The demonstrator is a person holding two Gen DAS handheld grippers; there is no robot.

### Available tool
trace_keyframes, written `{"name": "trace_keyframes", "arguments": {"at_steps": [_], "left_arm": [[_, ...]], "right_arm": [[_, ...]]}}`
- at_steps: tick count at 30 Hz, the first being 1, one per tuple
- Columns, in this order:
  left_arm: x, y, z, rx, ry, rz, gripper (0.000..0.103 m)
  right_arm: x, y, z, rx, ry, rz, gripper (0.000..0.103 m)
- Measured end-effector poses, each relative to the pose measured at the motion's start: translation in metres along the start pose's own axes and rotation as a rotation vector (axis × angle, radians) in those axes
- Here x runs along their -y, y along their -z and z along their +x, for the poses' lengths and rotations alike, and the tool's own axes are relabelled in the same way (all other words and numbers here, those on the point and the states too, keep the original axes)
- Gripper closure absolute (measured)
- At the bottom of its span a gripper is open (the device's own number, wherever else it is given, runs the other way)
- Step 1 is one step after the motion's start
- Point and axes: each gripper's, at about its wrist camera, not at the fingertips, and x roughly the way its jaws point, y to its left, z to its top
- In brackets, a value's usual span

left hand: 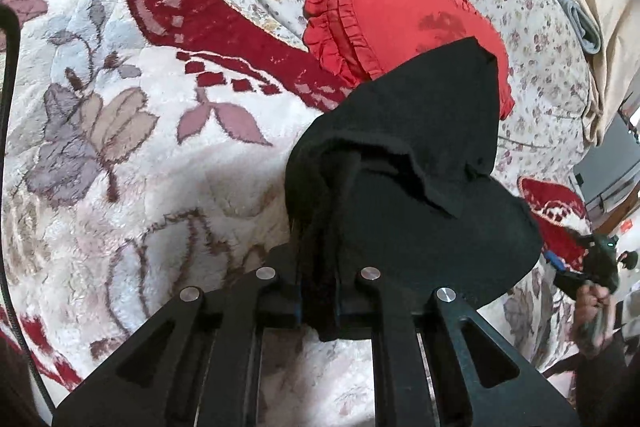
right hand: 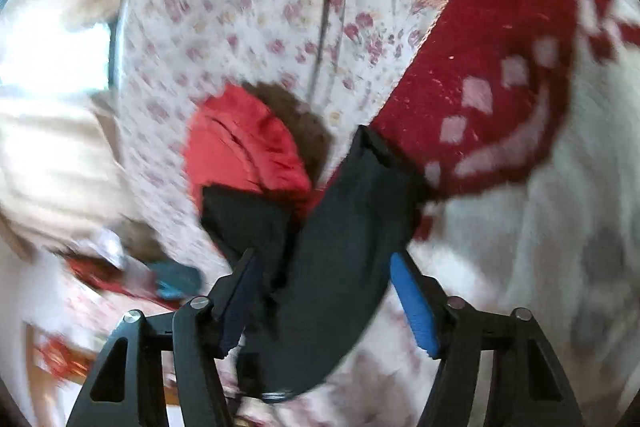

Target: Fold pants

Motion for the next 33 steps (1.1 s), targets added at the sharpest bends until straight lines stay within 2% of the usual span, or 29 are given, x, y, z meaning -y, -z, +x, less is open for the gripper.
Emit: {"name": "trace_keyframes", "arguments": {"at_steps": [1, 3, 5, 7, 9, 10, 12, 14, 20, 23, 25, 27, 28, 29, 30, 31, 33], "left_arm": [[0.000, 0.001, -0.001, 0.005, -0.002, 0.000, 0.095], [-0.003, 0.002, -0.002, 0.015, -0.007, -0.018, 0.096], [-0.008, 0.003, -0.004, 0.025, -0.008, -0.052, 0.097], [-0.015, 0.005, -0.008, 0.033, -0.004, -0.092, 0.097], [-0.022, 0.006, -0.011, 0.038, 0.008, -0.135, 0.097], [-0.027, 0.007, -0.014, 0.039, 0.020, -0.156, 0.097], [-0.035, 0.013, -0.022, 0.046, 0.052, -0.197, 0.098], [-0.041, 0.019, -0.037, 0.065, 0.069, -0.212, 0.098], [-0.077, 0.040, -0.092, 0.111, 0.105, -0.286, 0.098], [-0.107, 0.045, -0.104, 0.121, 0.044, -0.334, 0.098], [-0.130, 0.048, -0.091, 0.063, 0.010, -0.395, 0.097], [-0.139, 0.052, -0.077, 0.009, -0.032, -0.407, 0.090], [-0.136, 0.053, -0.074, 0.002, -0.066, -0.379, 0.088], [-0.131, 0.053, -0.075, 0.007, -0.098, -0.344, 0.085], [-0.124, 0.052, -0.077, 0.022, -0.125, -0.304, 0.085], [-0.118, 0.050, -0.079, 0.039, -0.151, -0.268, 0.085], [-0.103, 0.047, -0.085, 0.087, -0.228, -0.185, 0.078]], "right_arm": [[0.002, -0.001, 0.003, 0.000, 0.040, -0.015, 0.041], [0.010, -0.006, 0.016, -0.008, 0.067, -0.018, 0.043], [0.018, -0.007, 0.023, -0.007, 0.094, -0.030, 0.051], [0.019, -0.010, 0.027, 0.029, 0.089, -0.056, 0.057], [0.018, -0.012, 0.028, 0.035, 0.100, -0.086, 0.078], [0.016, -0.014, 0.030, 0.028, 0.106, -0.103, 0.095], [0.011, -0.009, 0.020, 0.038, 0.138, -0.147, 0.095], [0.005, 0.001, 0.004, 0.034, 0.122, -0.166, 0.096], [0.005, 0.064, -0.042, -0.079, 0.072, -0.167, 0.096], [0.022, 0.095, -0.045, -0.131, 0.077, -0.138, 0.099], [0.038, 0.110, -0.031, -0.179, 0.131, -0.161, 0.099], [0.039, 0.113, -0.029, -0.152, 0.172, -0.193, 0.101], [0.031, 0.113, -0.031, -0.123, 0.220, -0.232, 0.100], [0.014, 0.111, -0.034, -0.066, 0.300, -0.309, 0.094], [-0.011, 0.110, -0.035, 0.002, 0.371, -0.415, 0.094], [-0.031, 0.109, -0.033, 0.033, 0.365, -0.486, 0.093], [-0.083, 0.112, -0.016, 0.029, 0.294, -0.649, 0.078]]}}
